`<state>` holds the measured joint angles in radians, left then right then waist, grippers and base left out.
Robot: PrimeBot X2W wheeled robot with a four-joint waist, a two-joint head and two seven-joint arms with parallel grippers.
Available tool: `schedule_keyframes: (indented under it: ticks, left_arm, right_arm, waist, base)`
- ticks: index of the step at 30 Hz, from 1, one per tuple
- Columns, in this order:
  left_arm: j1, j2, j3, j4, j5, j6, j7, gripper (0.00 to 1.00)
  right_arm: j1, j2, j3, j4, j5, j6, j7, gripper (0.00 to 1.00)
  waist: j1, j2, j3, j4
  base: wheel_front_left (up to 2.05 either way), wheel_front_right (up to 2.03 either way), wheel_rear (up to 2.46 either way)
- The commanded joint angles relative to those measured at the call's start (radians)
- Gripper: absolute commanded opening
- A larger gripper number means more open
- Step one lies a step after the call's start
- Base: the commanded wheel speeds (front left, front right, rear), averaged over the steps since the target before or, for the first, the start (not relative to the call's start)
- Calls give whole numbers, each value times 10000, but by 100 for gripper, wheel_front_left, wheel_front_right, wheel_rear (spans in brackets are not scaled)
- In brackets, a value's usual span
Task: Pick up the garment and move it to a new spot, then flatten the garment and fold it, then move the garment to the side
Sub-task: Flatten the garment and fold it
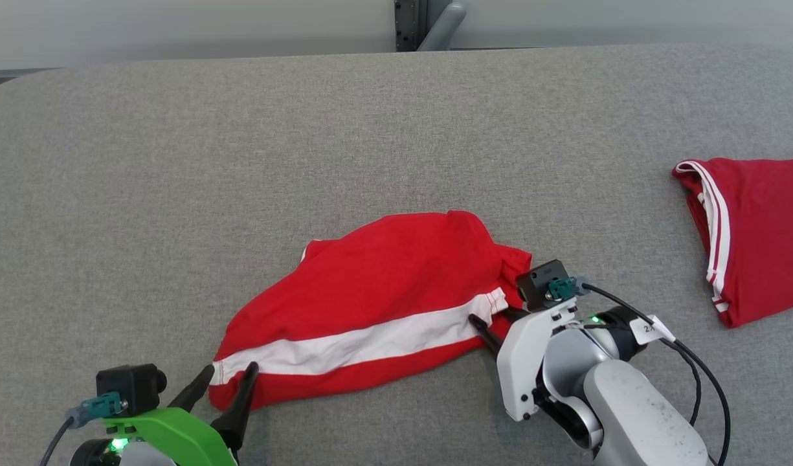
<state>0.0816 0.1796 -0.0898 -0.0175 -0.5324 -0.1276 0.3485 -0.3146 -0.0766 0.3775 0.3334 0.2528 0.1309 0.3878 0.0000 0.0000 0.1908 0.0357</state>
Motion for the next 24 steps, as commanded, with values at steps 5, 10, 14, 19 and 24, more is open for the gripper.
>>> schedule_keyframes:
  ticks: [5,10,14,19,24]
  left_arm:
    - [139,128,-65,-234,-230,-32,163,100]
    - [183,215,-157,-210,-542,-31,369,100]
    - [27,252,-27,-10,-603,40,273,100]
    - [-67,214,143,369,-879,109,298,100]
    - [-314,313,193,1097,-1117,67,323,100]
  right_arm:
    - [-183,-111,20,75,104,-6,-19,46]
    - [-231,-112,32,146,118,-6,-34,39]
    - [-292,-108,48,205,123,-6,-101,39]
    - [-308,-112,70,293,120,-6,-138,36]
    - [-329,-145,157,348,139,-6,-147,35]
  waist:
    - [0,0,25,33]
    - [0,0,70,40]
    - [0,0,92,2]
    - [0,0,73,-45]
    - [0,0,57,-76]
  base:
    - [0,0,0]
    - [0,0,0]
    - [0,0,0]
    - [0,0,0]
    - [0,0,0]
